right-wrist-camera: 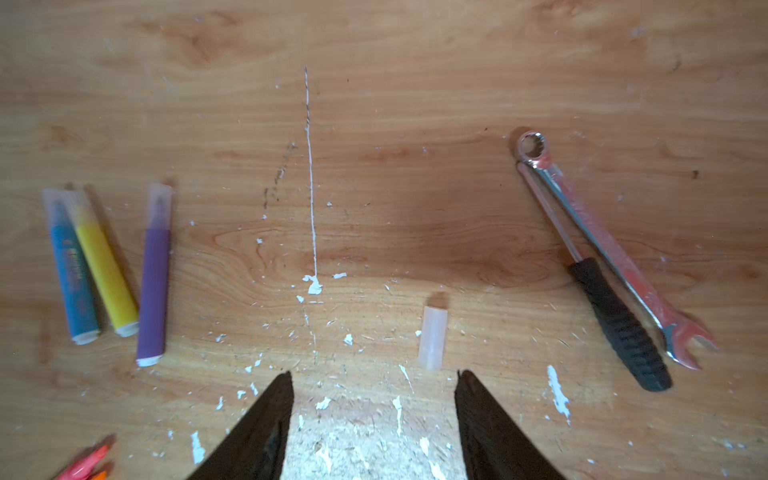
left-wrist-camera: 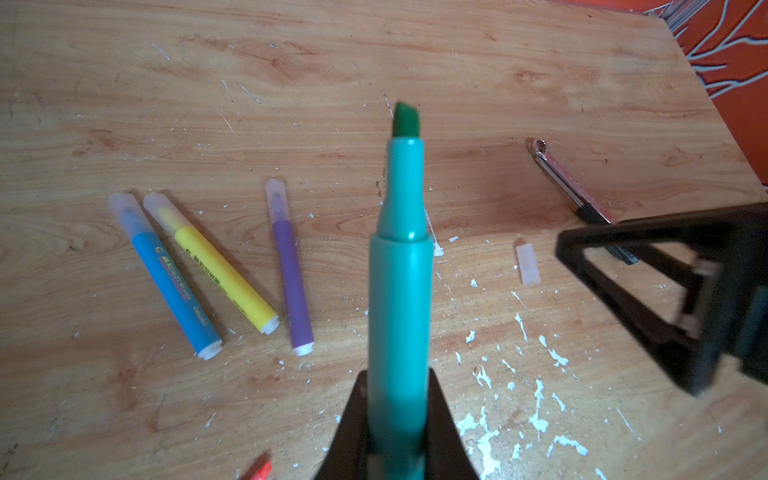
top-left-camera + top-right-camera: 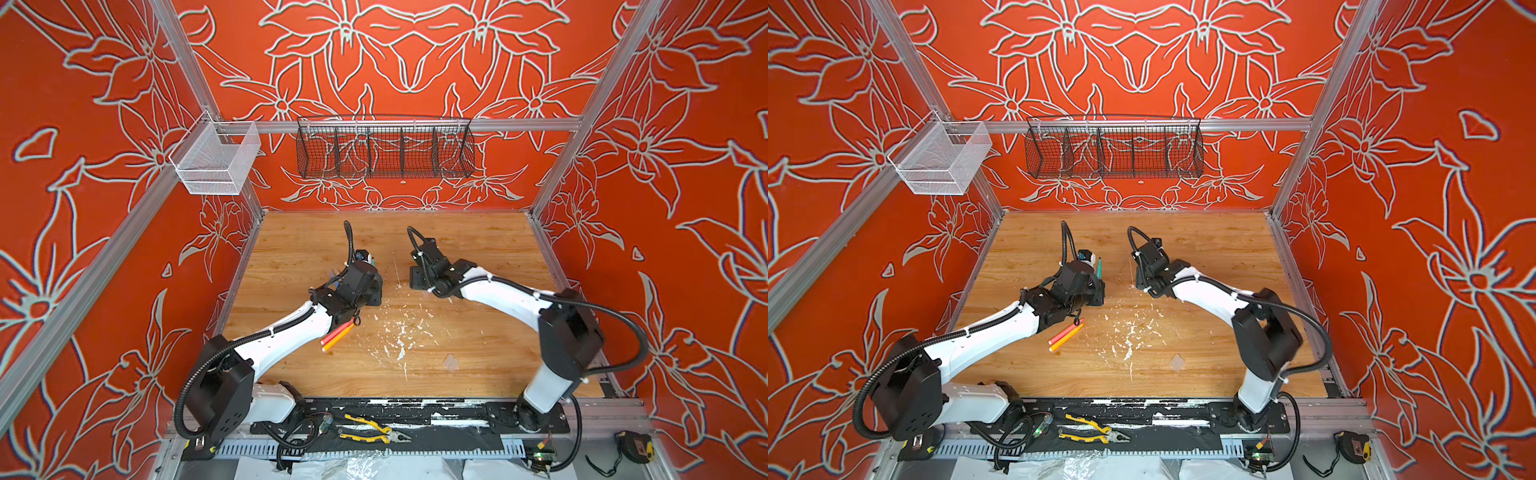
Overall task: Insert the pens into the pen caps
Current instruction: 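Swing the right gripper away toward the translucent cap on the table, then lower the right gripper onto the translucent cap and close on it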
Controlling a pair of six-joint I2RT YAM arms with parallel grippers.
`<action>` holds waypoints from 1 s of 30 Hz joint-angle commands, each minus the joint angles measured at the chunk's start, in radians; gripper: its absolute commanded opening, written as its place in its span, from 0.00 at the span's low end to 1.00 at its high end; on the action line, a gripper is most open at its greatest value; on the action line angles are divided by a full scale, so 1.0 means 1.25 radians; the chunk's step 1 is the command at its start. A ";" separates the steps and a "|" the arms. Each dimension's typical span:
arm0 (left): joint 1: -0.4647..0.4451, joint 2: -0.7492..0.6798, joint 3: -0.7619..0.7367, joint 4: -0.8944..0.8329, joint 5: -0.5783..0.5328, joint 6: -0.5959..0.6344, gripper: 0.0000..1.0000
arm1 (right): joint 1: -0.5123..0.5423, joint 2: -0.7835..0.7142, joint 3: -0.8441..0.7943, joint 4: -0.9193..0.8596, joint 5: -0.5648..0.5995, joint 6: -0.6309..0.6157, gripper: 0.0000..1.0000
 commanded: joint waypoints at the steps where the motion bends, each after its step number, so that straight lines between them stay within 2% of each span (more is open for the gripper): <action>1: 0.001 -0.008 -0.001 -0.004 -0.008 -0.014 0.00 | -0.010 0.065 0.055 -0.137 -0.033 -0.020 0.62; 6: 0.001 -0.009 -0.002 -0.003 -0.001 -0.013 0.00 | -0.021 0.131 0.093 -0.151 -0.058 -0.032 0.62; 12: 0.001 -0.008 -0.001 -0.003 0.007 -0.013 0.00 | -0.041 0.156 0.098 -0.154 -0.046 -0.028 0.61; 30: 0.001 0.012 0.012 -0.005 0.028 -0.012 0.00 | -0.079 0.225 0.116 -0.158 -0.112 -0.014 0.45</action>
